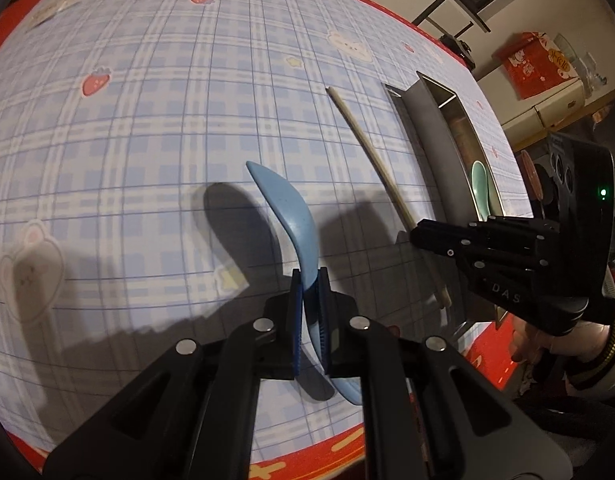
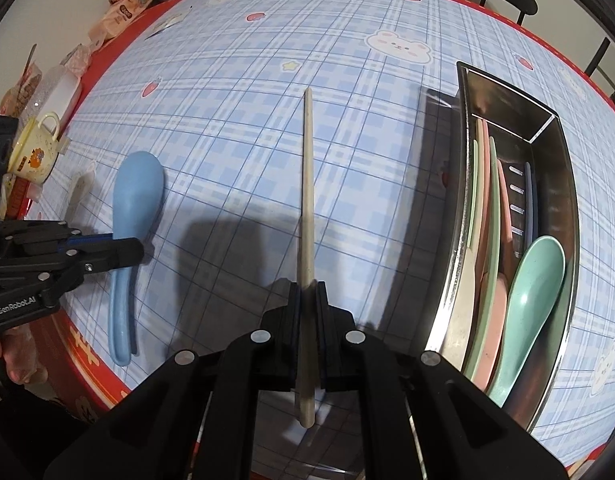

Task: Organize utensils
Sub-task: 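Carry the beige chopstick and blue spoon over the tray and lower them inside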

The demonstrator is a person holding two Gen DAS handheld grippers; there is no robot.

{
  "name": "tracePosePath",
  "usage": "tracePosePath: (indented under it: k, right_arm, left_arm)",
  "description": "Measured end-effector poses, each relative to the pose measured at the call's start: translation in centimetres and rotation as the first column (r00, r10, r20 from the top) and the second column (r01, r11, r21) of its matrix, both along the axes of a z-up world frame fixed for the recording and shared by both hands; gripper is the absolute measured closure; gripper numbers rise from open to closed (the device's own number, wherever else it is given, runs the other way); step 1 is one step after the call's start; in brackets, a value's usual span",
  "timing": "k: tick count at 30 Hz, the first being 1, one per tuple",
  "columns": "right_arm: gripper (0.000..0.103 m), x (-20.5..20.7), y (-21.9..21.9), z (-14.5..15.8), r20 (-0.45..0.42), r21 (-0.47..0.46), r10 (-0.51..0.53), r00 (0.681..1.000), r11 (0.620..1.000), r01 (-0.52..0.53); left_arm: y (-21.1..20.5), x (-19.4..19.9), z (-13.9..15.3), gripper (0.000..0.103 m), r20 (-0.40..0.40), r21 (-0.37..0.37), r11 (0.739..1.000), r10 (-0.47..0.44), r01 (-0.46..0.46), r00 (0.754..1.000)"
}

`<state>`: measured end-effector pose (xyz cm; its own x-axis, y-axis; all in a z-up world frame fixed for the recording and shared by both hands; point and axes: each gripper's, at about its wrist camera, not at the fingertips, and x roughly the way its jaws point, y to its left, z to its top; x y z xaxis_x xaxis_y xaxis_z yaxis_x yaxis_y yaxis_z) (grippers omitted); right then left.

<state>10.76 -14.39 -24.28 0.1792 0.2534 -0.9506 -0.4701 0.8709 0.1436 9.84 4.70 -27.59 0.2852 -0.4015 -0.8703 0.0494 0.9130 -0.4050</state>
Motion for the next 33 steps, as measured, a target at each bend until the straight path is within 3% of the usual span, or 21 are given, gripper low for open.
tracePosePath:
  k: [17,33]
  right_arm:
    - [0.096,-2.2,-2.4,3.2,0.010,0.215,-0.061,0.998,0.975,0.057]
    - [0.096,-3.1,-4.7,5.6,0.078,0.329,-0.123,0.989,0.940,0.091]
  left_arm:
    - [-0.9,-0.4,2.1,0.092,0.016,0.085,0.996,-0.021,0.020,1.000]
    - [-2.3,-0.9,2.9,0.092,0.025,0.106,0.994,-0.030,0.027,0.999]
